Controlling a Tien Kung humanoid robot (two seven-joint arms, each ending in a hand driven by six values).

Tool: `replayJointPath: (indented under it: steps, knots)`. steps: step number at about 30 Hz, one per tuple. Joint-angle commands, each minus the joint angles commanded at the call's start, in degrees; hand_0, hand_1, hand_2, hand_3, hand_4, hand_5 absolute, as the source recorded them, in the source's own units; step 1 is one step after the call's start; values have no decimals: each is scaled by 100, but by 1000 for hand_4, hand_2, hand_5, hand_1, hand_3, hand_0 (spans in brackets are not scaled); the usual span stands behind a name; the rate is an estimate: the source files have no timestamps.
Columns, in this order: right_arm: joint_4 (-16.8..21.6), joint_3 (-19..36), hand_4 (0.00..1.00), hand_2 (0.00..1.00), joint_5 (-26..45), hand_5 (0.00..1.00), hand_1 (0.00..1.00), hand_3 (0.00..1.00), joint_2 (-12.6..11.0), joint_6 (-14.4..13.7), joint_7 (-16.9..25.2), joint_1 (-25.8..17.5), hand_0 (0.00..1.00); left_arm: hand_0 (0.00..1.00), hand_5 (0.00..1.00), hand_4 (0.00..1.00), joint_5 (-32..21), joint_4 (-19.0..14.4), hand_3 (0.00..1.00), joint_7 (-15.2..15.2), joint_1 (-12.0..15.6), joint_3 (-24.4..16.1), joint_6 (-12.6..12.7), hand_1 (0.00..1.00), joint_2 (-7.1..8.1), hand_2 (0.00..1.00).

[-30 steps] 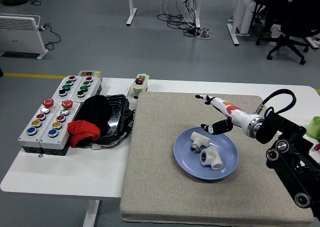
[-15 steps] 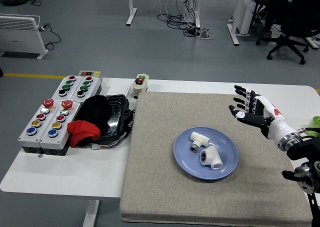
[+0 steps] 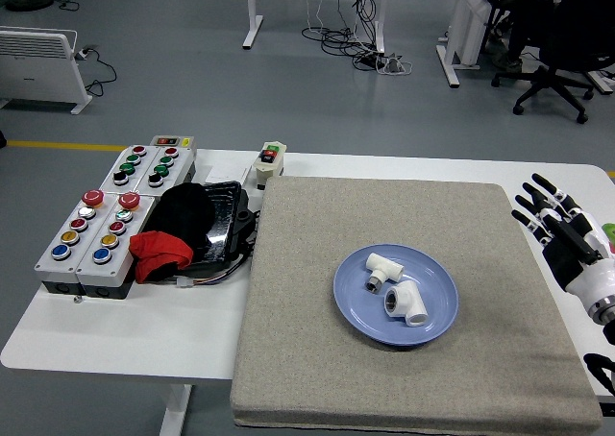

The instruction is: Pick pipe place plate twice

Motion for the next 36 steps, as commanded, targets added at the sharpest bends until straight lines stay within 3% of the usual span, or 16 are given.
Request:
replayJointPath:
  steps: [33, 36]
  knots:
    - [-56, 182, 515, 805, 158, 656, 812, 774, 55, -22, -112, -146, 885, 627, 998, 305, -126, -4, 617, -62, -66, 108, -23, 594, 8, 610]
    - [-57, 192, 518, 803, 162, 701, 812, 759, 59, -17, -124, -146, 885, 627, 998, 306, -119, -3, 617, -61, -70, 105, -22, 594, 6, 611]
